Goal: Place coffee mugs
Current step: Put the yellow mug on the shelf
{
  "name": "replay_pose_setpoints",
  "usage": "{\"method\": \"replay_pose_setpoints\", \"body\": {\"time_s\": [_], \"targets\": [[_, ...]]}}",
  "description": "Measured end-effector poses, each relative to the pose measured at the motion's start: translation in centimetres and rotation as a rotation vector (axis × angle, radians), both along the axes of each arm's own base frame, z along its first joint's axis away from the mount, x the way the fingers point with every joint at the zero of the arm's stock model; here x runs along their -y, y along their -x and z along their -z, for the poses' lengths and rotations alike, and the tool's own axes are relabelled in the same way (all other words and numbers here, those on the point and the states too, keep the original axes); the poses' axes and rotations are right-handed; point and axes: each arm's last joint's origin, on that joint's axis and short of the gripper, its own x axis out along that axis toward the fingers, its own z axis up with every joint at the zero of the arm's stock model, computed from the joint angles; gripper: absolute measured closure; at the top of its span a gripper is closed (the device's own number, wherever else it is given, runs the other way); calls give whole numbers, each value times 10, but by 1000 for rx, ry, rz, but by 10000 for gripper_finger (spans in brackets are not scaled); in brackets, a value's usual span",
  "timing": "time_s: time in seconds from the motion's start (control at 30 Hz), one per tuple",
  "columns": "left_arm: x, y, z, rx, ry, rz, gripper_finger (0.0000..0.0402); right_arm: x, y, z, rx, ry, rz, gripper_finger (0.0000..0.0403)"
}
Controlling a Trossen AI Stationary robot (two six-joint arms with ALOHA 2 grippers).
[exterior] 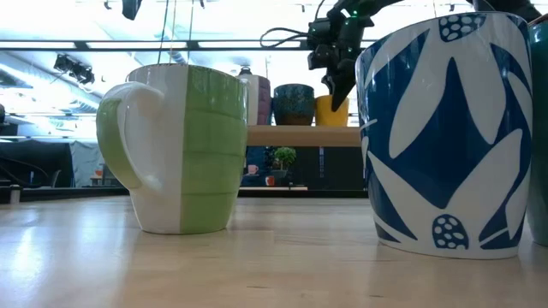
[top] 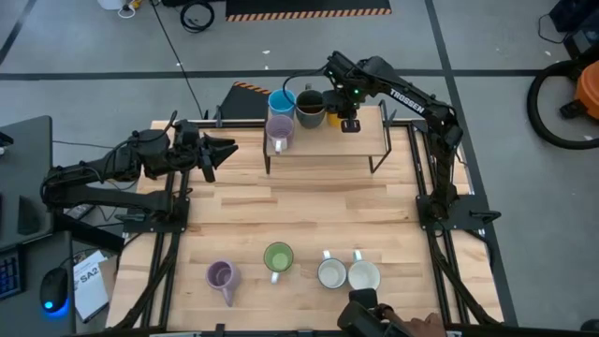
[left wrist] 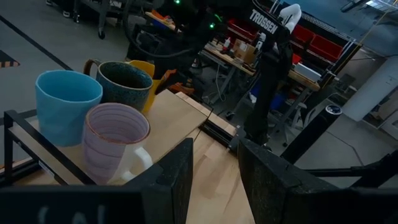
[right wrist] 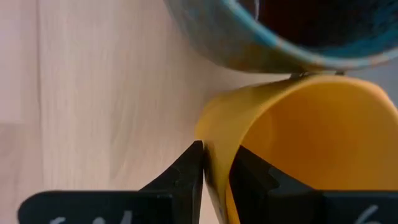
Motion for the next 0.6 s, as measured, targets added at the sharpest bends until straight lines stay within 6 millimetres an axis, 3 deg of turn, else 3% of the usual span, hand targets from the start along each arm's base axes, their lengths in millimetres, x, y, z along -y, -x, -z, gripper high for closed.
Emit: {"method": "replay_pose_setpoints", "body": {"time_s": [0.27,0.6], "targets": [[0,0,0,2,5,-1,269,-2,-2,0,17,-20,21,318],[0,0,0,2,5,5,269,-5,-3,-9,47,-24,56,262]]}}
